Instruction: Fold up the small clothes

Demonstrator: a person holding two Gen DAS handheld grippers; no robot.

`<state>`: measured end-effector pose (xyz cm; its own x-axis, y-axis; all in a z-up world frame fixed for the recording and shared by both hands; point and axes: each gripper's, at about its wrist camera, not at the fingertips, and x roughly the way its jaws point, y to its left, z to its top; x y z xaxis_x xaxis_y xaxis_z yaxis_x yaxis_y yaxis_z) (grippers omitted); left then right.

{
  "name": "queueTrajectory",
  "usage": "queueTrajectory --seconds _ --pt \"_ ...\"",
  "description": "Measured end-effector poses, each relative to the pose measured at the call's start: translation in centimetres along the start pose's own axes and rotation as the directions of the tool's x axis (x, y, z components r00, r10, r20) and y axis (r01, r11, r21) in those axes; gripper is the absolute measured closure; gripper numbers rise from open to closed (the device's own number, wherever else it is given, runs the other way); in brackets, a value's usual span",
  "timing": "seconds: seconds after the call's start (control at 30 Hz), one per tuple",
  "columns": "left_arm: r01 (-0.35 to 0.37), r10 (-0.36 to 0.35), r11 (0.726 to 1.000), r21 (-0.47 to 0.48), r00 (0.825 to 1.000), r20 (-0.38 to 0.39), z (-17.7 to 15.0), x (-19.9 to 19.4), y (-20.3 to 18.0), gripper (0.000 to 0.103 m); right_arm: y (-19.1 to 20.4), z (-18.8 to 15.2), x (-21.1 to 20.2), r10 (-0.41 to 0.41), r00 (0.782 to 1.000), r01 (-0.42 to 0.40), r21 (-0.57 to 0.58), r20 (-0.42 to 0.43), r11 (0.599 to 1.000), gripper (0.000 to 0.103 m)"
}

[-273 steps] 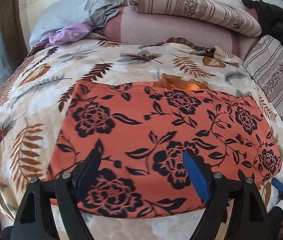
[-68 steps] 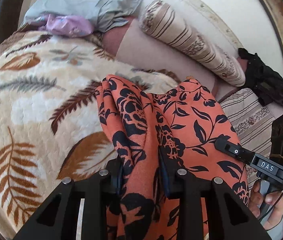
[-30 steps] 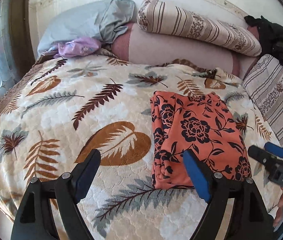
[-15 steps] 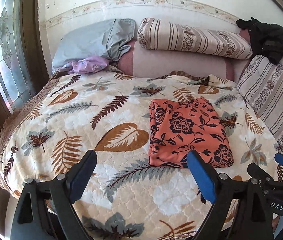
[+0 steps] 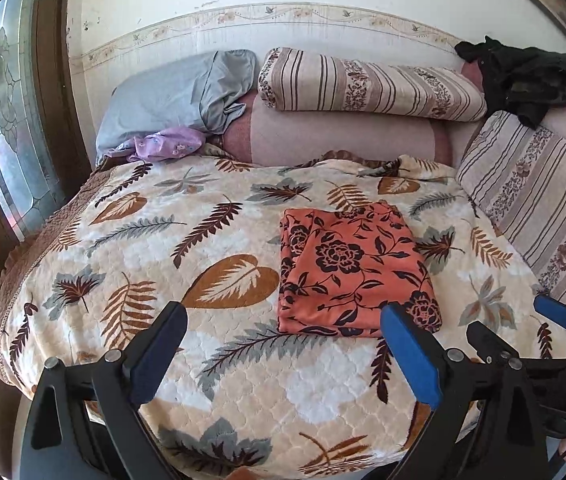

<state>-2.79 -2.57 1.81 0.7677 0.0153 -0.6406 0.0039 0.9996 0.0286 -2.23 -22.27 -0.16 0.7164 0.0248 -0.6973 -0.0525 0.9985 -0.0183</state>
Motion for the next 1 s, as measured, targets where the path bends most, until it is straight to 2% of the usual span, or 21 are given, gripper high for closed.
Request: queueTrajectory --seconds 0.1,0.5,0.63,1.0 --pt "-0.031 0.031 0.999 0.021 0.999 -0.013 -0.2 0.8 -0.3 0.006 0.5 0.0 0.7 0.005 1.000 -0.005 -0.013 -0.017 1.000 0.000" --pt "-0.001 0.001 1.000 -0.013 0.999 -0.035 0.4 3.0 -0.3 0.006 1.0 1.6 2.1 0.001 1.000 -0.002 -0.036 -0.028 0.999 0.000" --pt "-0.003 0.003 1.000 0.001 0.999 -0.049 0.6 4.1 -0.6 0.006 1.2 2.0 3.0 0.000 0.999 -0.001 -0.042 -0.036 0.999 0.000" --pt "0.002 -0.002 1.000 0.008 1.000 -0.019 2.1 5.9 -1.1 0.006 1.5 3.2 5.3 0.000 0.998 -0.003 -0.050 -0.057 0.999 0.000"
